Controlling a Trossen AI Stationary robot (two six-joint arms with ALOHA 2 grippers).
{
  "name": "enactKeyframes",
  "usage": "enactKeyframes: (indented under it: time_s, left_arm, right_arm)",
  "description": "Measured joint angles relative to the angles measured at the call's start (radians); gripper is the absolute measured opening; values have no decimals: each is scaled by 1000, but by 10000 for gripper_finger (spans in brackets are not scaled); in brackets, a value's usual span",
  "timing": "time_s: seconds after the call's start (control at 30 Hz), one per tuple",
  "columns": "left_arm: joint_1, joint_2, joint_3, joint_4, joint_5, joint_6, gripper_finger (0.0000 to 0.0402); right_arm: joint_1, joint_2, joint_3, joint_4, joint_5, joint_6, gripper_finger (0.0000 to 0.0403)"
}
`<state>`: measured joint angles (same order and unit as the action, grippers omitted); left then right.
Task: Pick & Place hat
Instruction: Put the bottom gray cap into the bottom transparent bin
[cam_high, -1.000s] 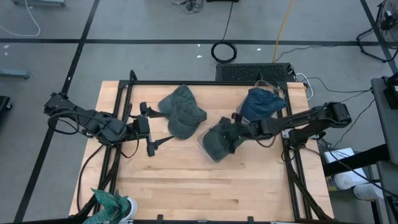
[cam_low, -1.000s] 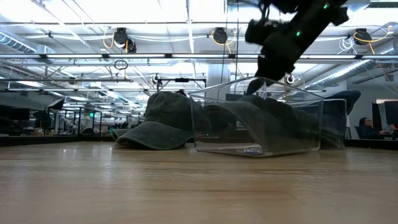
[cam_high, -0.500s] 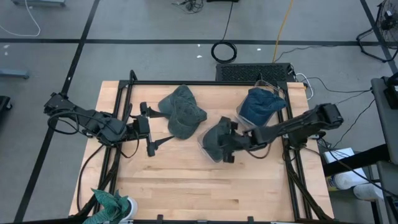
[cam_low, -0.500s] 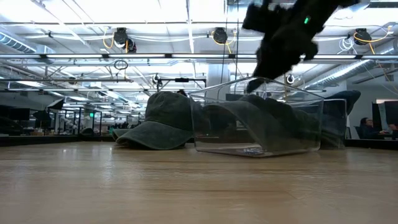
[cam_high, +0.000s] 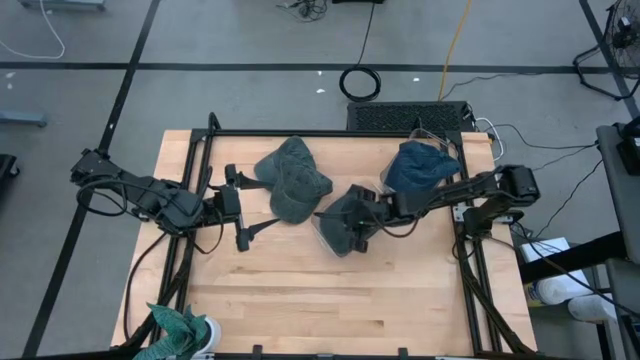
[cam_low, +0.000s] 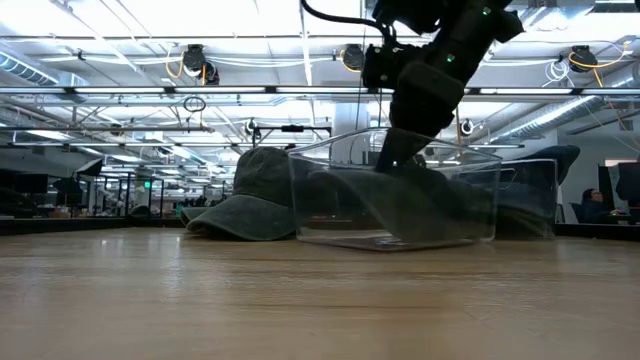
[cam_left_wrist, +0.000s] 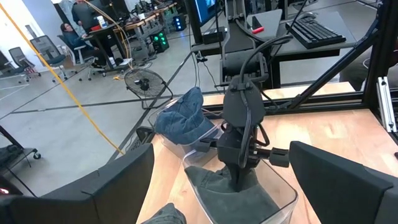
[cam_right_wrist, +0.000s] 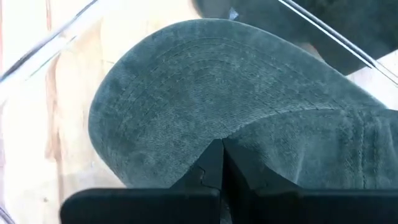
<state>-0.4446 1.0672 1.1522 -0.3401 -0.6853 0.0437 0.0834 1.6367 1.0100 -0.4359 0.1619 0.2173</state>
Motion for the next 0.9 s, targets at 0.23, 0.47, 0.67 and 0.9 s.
enactKeyframes:
  time_s: [0.23,0.47,0.67,0.9]
  left_arm:
    - [0,0,0,0,0,0,379]
    - [0,0,0,0,0,0,379]
    - [0,0,0,0,0,0,379]
    - [0,0,0,1,1,0,379]
  right_arm:
    - [-1,1,-19,-50,-13,57,0]
    - [-46,-2,-87,-26,-125,87,0]
    - [-81,9,-124,-87,-178,125,0]
    - [-120,19,-153,-73,-216,129,0]
